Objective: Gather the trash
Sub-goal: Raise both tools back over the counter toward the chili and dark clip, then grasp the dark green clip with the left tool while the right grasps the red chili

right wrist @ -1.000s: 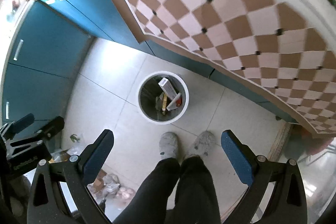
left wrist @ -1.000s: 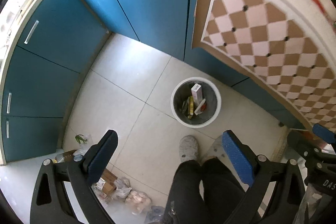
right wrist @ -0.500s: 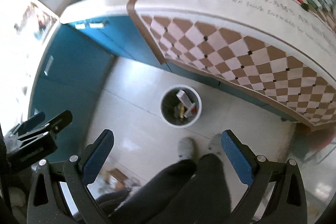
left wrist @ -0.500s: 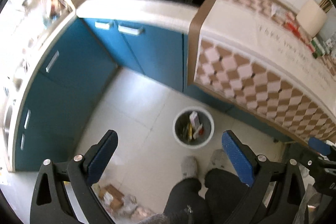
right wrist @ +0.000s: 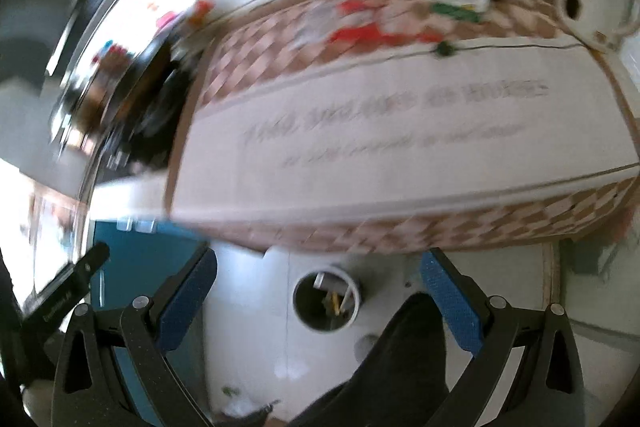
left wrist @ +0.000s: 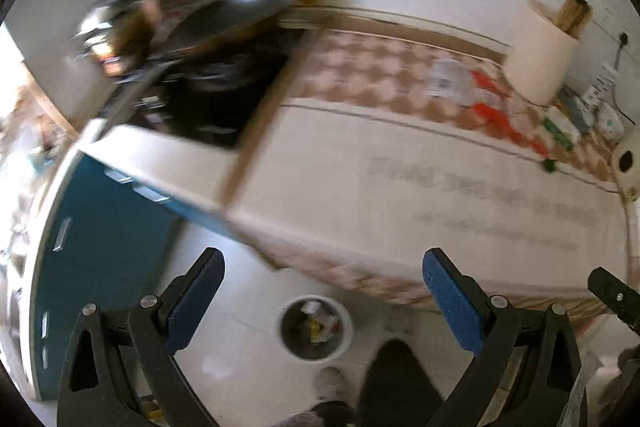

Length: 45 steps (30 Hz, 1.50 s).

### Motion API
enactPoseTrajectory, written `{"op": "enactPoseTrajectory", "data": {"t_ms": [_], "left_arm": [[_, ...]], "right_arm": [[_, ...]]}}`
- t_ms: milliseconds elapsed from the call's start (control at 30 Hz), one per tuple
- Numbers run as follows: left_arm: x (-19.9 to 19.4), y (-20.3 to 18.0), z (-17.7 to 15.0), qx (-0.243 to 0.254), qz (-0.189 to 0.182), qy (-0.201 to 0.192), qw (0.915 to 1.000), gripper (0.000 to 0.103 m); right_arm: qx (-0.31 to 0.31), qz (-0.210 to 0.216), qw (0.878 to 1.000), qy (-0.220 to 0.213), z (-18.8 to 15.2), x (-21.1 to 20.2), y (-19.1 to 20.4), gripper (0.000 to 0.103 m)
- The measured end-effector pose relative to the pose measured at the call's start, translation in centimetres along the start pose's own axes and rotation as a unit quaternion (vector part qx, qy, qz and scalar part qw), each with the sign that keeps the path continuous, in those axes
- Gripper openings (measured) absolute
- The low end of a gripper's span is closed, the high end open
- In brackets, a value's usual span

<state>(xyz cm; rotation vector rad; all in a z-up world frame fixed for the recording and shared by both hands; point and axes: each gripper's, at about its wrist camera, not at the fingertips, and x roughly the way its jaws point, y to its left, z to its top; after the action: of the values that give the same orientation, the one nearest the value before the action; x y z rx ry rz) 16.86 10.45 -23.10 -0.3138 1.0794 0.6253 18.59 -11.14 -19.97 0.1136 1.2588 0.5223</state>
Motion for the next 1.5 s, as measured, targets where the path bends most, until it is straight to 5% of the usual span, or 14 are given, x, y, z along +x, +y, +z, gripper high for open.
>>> {"op": "enactPoseTrajectory", "data": {"t_ms": [233,367,567,633,667,767,967,1133,1267,1500], "left_arm": [[7.6,-16.9,7.1,0.082,-0.111,0.067,0.9881,0.099],[12.6,-26.4,9.3,0.146,-0.154,0.110,0.9709,0.075],[17.6,-33.6,9.8,0.199,-0.167,0.143,0.9549,0.068],[19.0,-34.7,9.8,0.207,-0.166,0.153,0.9520,0.043],[19.3,-35.0,9.8,0.208,-0.167,0.159,0.9504,0.024],[18.9,-35.2,9.7,0.220,-0.164,0.140,0.9514,0.022],[17.4,-28.9,10.0,0.178,-0.088,0.108,0.9741,0.022],[18.6,-23.5,10.8,0.133,0.004,0.094,0.9867,0.022],[20.4,-21.7,11.5,0.096,0.023,0.106,0.9895,0.022],[21.5,-21.0,11.4,0.064,0.014,0.115,0.9912,0.022]], "right_arm": [[0.079,-0.045,0.996,-0.027,10.6,1.2,-11.7,0.101],[0.128,-0.064,0.989,-0.029,15.1,2.7,-18.7,0.073],[0.181,-0.091,0.979,-0.012,17.6,4.4,-25.9,0.071],[0.191,-0.097,0.977,-0.003,17.8,5.1,-27.4,0.071],[0.196,-0.099,0.976,0.000,17.9,5.4,-28.3,0.071],[0.205,-0.102,0.973,0.009,18.1,6.0,-29.7,0.071],[0.192,-0.076,0.978,0.027,19.6,7.7,-29.1,0.071],[0.099,-0.028,0.994,0.042,22.4,10.9,-23.4,0.071],[-0.011,-0.027,0.998,0.051,24.7,14.1,-18.0,0.071],[-0.201,-0.116,0.968,0.096,25.7,21.1,-11.6,0.064]]}}
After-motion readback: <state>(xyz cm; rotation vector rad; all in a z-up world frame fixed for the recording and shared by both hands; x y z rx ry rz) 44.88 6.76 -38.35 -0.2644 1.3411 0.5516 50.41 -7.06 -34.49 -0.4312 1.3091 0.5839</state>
